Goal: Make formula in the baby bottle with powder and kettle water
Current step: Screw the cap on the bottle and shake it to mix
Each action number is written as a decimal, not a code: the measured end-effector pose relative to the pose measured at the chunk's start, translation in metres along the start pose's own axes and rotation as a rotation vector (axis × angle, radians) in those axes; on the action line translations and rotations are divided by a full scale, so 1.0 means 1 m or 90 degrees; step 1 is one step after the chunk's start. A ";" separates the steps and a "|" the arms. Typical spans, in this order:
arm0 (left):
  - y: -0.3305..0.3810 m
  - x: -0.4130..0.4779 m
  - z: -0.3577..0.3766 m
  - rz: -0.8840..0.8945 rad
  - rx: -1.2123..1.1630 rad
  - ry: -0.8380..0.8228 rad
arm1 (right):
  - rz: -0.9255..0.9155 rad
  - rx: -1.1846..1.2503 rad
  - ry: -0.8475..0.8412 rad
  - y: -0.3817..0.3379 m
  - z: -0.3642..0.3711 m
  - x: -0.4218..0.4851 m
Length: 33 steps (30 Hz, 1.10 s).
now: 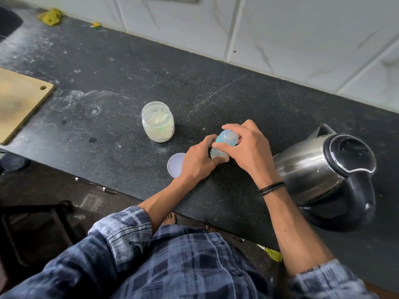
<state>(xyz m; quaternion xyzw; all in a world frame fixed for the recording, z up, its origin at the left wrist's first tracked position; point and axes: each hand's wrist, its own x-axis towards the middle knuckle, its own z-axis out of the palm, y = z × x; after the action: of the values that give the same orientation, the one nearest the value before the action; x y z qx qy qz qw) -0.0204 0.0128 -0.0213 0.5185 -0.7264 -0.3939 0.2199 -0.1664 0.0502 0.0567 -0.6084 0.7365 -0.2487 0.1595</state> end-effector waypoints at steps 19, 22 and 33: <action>-0.003 0.002 0.001 0.023 -0.003 0.004 | -0.027 0.063 0.002 0.008 -0.001 -0.003; -0.004 0.001 0.001 0.026 -0.005 0.005 | -0.052 0.057 -0.009 0.007 -0.003 -0.004; -0.004 0.002 0.002 0.020 -0.012 0.007 | -0.036 0.042 -0.148 0.005 -0.018 0.007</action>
<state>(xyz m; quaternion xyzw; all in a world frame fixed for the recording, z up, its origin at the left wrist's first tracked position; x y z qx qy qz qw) -0.0203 0.0109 -0.0260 0.5070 -0.7294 -0.3944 0.2352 -0.1818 0.0473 0.0694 -0.6481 0.6871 -0.2052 0.2566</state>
